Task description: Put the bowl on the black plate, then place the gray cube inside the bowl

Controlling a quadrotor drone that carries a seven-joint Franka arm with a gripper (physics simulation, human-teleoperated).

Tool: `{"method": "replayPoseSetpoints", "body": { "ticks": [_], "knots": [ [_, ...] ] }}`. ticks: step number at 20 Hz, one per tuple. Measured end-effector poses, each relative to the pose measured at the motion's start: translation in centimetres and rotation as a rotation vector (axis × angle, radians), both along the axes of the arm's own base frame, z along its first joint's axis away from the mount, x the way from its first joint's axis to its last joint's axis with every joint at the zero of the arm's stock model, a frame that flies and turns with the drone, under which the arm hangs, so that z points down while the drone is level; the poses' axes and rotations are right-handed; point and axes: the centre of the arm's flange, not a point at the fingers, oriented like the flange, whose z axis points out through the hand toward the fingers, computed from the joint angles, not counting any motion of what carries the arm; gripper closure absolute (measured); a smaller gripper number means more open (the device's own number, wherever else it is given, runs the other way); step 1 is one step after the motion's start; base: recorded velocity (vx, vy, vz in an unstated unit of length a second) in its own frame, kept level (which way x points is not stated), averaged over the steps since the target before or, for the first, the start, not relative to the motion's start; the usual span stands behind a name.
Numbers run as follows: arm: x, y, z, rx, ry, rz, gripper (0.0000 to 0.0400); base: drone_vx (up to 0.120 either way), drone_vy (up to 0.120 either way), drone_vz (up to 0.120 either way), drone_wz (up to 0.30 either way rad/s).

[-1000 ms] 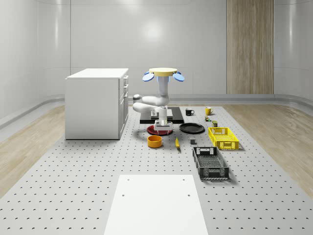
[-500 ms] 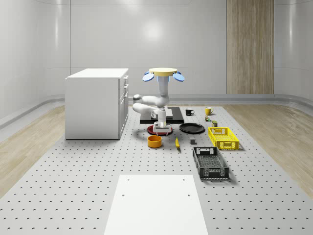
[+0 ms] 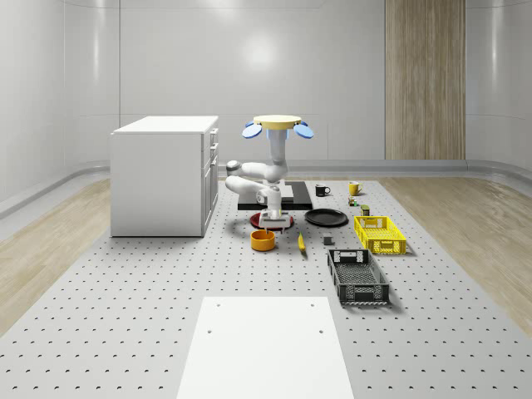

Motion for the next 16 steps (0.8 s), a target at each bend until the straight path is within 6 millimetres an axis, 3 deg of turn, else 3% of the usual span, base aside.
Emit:
{"method": "replayPoseSetpoints", "body": {
  "ticks": [16],
  "knots": [
    [1.0,0.0,1.3,0.0,0.0,0.0,0.0,0.0,0.0,0.0,0.0]
  ]
}}
